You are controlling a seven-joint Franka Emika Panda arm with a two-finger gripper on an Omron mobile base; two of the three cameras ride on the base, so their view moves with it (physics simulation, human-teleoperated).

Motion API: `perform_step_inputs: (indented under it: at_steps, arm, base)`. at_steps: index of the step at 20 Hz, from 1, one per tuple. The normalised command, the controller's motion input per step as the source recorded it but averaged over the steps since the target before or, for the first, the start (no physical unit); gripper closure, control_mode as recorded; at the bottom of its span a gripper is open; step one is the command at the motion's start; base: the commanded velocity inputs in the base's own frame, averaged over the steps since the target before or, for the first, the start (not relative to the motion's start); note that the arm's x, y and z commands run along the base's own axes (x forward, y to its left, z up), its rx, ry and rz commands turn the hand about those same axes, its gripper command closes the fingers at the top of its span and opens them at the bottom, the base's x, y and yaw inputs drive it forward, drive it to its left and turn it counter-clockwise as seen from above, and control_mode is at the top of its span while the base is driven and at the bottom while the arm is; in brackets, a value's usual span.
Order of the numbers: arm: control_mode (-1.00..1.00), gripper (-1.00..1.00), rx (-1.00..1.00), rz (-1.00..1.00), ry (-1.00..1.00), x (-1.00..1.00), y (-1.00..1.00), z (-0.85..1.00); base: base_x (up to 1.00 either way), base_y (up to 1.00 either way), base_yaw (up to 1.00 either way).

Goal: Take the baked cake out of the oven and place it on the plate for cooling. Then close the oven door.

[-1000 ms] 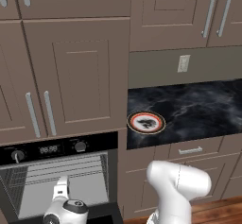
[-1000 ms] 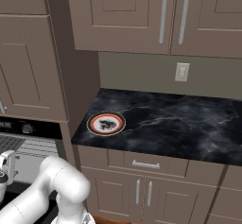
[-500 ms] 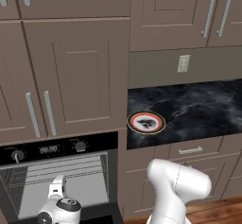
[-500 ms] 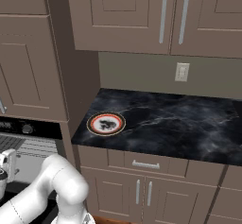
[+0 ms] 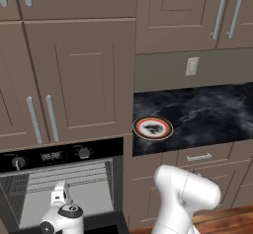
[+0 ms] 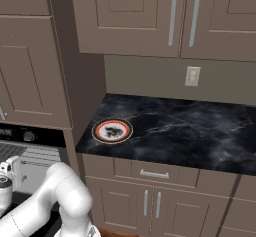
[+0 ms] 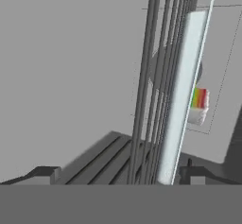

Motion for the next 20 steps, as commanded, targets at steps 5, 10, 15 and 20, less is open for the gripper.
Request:
perform_step_inputs:
  at_steps: [5, 10, 15, 20]
  arm:
    - [-1.00, -1.00, -0.22, 0.00, -0.18, 0.19, 0.16, -0.33]
    - [-1.00, -1.00, -0.20, 0.00, -0.18, 0.19, 0.21, -0.41]
    - [-1.00, -1.00, -0.10, 0.00, -0.13, 0.20, 0.20, -0.36]
    - [-1.00, -1.00, -0.04, 0.00, -0.06, 0.20, 0.16, -0.35]
  base:
    - [0.00, 0.00, 0.00]
    - [0.00, 0.00, 0.00]
    - [0.00, 0.00, 0.00]
    - [0.00, 0.00, 0.00]
